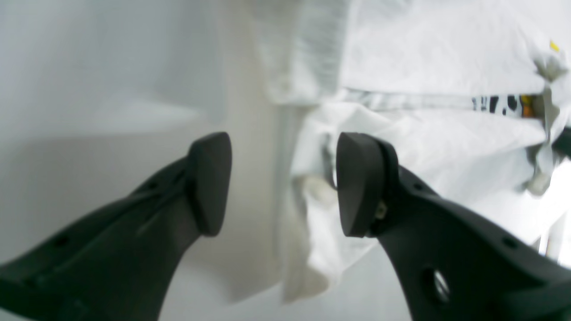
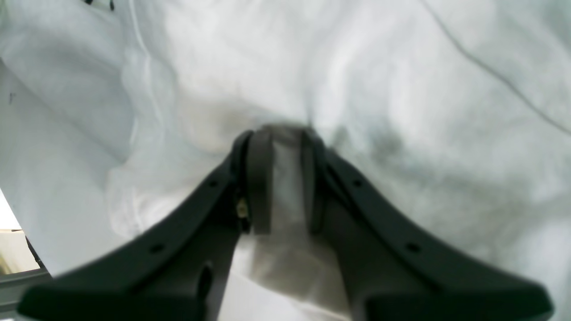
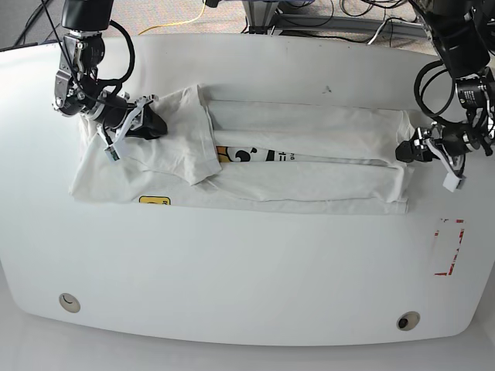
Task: Layout the t-shirt on the table in an organized manner, then fold the t-shirt properly
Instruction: 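Grasp the shirt side edge with the left gripper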
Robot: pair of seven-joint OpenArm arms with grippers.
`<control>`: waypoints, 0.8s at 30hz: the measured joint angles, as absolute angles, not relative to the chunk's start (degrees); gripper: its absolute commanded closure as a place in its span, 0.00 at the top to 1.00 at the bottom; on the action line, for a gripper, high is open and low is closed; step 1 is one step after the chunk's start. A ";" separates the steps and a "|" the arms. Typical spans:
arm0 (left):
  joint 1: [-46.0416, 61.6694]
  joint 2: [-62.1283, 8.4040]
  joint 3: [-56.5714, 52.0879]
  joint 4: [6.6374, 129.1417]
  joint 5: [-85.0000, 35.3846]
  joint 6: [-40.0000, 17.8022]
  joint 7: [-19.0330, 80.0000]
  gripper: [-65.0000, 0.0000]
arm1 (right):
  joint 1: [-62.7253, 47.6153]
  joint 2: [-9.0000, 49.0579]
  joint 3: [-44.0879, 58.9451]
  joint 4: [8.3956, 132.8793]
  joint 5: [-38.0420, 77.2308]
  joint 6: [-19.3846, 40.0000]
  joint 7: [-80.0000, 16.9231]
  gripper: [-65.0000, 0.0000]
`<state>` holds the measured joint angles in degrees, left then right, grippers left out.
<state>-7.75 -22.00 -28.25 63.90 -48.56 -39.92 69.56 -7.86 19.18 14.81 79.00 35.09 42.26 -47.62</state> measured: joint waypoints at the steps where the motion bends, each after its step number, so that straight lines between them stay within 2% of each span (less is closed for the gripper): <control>1: -7.84 -21.76 -27.79 63.90 -48.77 -39.90 69.56 0.54 | -7.88 19.18 14.81 79.00 35.09 42.26 -47.62 0.20; 14: -7.62 -18.59 -27.00 63.66 -48.12 -39.92 65.76 0.54 | -7.84 19.05 14.81 79.00 35.03 42.26 -47.57 0.20; 24: -10.33 -17.56 -25.43 59.02 -48.42 -40.07 63.40 0.54 | -7.84 19.03 14.81 79.00 34.98 42.24 -47.55 0.20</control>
